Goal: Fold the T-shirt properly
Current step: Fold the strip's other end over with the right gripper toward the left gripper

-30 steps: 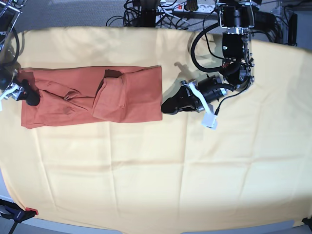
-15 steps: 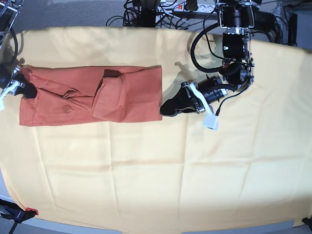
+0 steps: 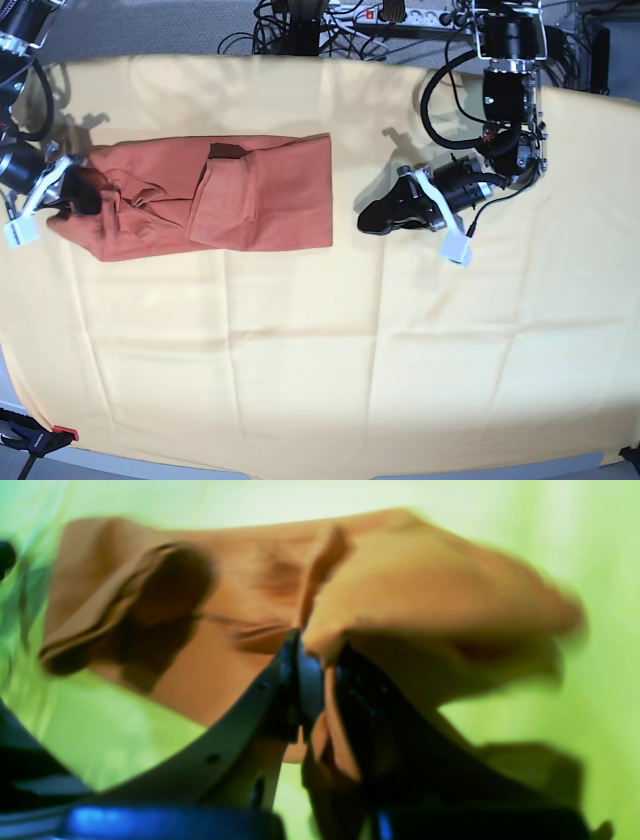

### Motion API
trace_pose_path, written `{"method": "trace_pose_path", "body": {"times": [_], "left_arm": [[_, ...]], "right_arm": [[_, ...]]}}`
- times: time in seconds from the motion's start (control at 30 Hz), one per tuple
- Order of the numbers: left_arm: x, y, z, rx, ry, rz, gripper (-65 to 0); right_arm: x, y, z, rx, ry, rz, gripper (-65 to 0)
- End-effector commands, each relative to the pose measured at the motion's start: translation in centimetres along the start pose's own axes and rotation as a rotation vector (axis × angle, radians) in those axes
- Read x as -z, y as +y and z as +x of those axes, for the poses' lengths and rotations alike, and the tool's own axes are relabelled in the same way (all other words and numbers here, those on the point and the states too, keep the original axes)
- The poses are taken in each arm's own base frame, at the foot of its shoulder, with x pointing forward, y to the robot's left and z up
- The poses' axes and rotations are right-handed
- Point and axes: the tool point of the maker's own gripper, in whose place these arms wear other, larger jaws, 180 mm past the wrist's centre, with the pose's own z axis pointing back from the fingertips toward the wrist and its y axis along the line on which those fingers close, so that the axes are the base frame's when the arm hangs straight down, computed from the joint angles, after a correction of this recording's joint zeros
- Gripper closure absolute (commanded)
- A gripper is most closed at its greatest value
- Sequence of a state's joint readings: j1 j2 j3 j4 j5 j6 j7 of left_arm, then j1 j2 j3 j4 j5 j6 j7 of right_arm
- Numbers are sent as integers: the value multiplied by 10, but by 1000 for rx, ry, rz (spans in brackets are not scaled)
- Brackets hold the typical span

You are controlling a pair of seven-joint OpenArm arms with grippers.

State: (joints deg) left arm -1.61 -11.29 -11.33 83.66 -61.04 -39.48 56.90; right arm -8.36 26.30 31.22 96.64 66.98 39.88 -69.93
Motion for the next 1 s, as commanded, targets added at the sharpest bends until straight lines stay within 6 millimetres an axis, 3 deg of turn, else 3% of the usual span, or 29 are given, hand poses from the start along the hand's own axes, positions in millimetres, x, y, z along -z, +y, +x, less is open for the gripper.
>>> {"method": "trace_pose_path", "body": {"times": [0.0, 0.17, 0.27, 0.67, 0.87, 0.9, 0.97], "left_arm": [[-5, -3, 20, 42, -43, -13, 0], [-14, 3, 22, 53, -30, 1, 0], [-17, 6, 21, 60, -21, 10, 0], [-22, 8, 23, 67, -15, 19, 0], [-22, 8, 22, 66, -12, 18, 0], [-22, 8, 22, 66, -12, 18, 0], [-22, 8, 22, 66, -12, 18, 0]], "right_arm": [[-6, 13, 26, -55, -86, 20, 0], [-8, 84, 57, -151, -242, 124, 0], [-7, 112, 66, -180, -298, 159, 0], [60, 209, 42, -202, -211, 371, 0], [86, 237, 33, -316, -180, 353, 0], [90, 241, 32, -335, -178, 353, -23], [97, 252, 28, -357, -174, 367, -186]]}}
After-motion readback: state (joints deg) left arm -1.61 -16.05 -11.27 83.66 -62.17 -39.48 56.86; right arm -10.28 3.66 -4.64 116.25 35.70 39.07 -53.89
